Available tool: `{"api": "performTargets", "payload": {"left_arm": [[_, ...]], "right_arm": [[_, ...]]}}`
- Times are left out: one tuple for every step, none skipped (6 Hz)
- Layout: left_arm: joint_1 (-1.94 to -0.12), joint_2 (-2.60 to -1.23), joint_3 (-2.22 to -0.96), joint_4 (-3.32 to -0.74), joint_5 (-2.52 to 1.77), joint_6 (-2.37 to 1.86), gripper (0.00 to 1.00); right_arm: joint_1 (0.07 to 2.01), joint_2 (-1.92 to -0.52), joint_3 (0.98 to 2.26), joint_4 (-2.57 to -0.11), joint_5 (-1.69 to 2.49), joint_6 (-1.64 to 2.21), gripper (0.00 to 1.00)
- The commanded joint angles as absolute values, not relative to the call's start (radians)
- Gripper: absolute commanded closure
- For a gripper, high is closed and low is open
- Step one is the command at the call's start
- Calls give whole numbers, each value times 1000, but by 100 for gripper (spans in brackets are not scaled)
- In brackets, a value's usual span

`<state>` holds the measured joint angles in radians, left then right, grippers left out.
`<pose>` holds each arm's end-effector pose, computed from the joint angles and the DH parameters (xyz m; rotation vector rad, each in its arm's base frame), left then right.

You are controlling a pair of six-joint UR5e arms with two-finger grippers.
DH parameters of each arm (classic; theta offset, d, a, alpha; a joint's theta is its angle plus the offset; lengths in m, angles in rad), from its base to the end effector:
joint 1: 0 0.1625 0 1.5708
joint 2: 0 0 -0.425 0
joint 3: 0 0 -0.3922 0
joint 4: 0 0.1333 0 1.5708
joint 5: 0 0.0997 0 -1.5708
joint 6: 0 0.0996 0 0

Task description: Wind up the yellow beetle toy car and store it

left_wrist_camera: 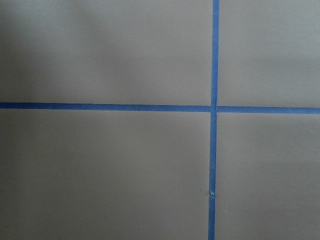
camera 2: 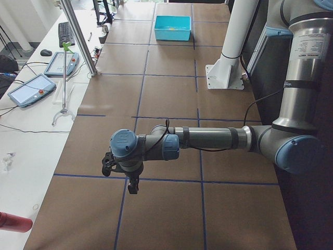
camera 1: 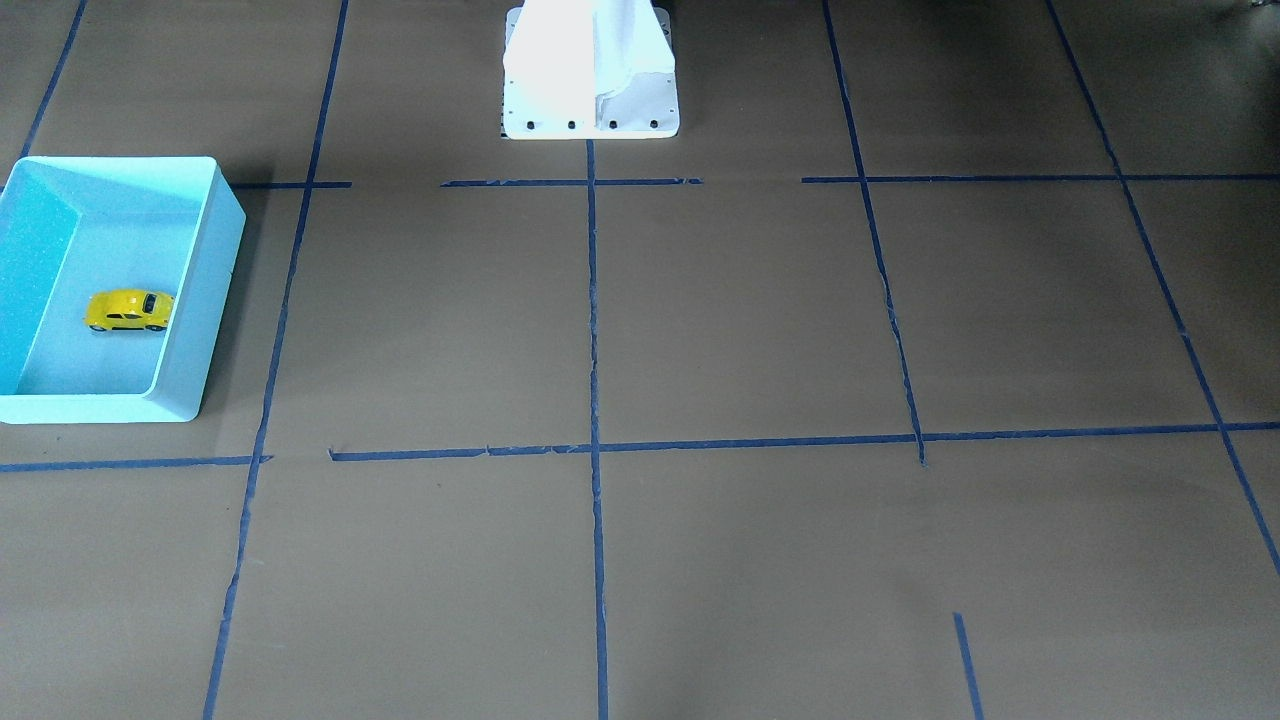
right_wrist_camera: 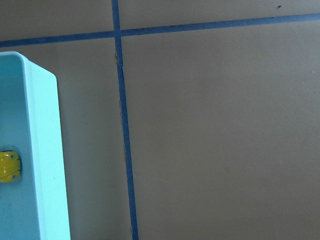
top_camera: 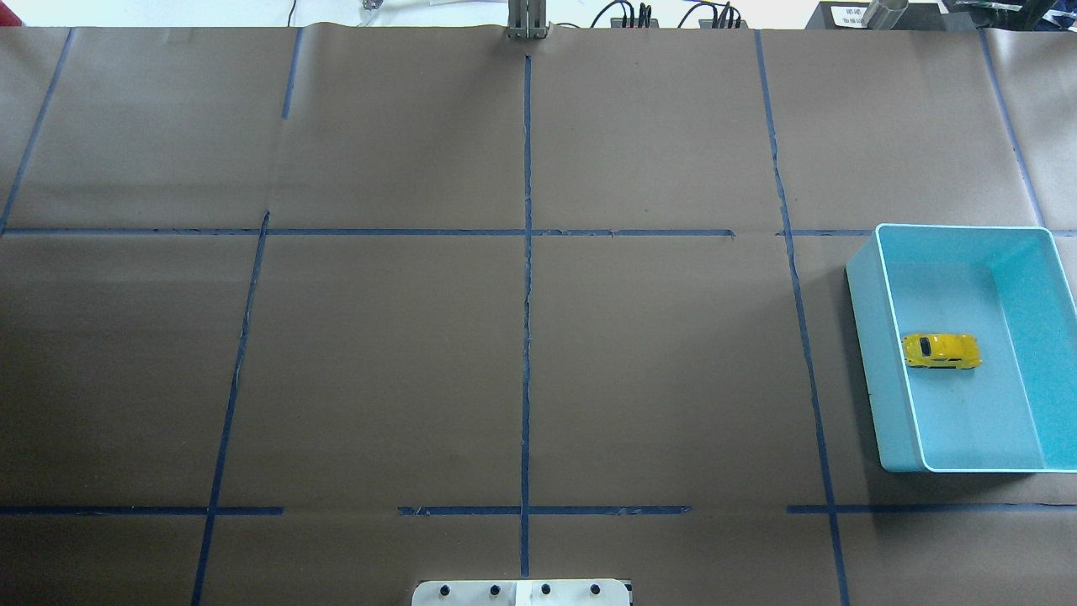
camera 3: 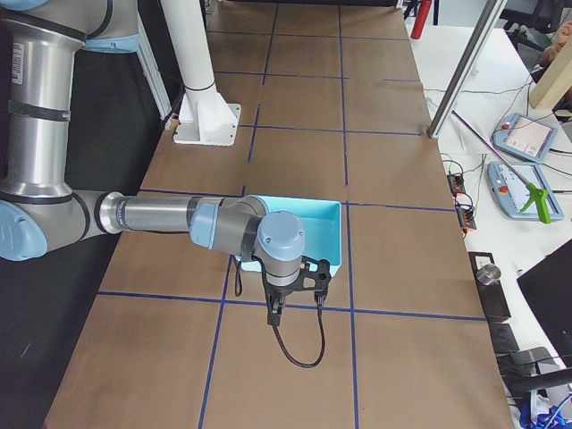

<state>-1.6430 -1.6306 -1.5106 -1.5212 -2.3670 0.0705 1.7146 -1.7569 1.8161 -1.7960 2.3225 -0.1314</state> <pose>-0.0990 -0.5079 0.6615 0.0095 0.7974 -0.0215 0.1218 -0.3857 0.6452 -0.0538 -0.7646 0.0742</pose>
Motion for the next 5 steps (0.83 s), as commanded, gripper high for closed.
{"api": "performTargets", "payload": {"left_arm": [[-1644,-1629,-1505,-1522,-2370,72,0],[-1643,-1631,-1508,-1522,-2368,71,0],[-1643,-1631,-1514,-1520,-2370,71,0],[-1644,-1629,-1516,-1520,-2373,71,0],[-1644,-1631,-1517,-1520,-2373,71,0]], "right_arm": [[1715,-1755,1816,-1795,2324,-140,0],[1715,-1755,1816,-1795,2324,-140,0],[1715,-1755,1815,-1795,2324,-140,0],[1713,-1755,1816,-1795,2324,-140,0],[1715,-1755,1815,-1795,2324,-140,0]]}}
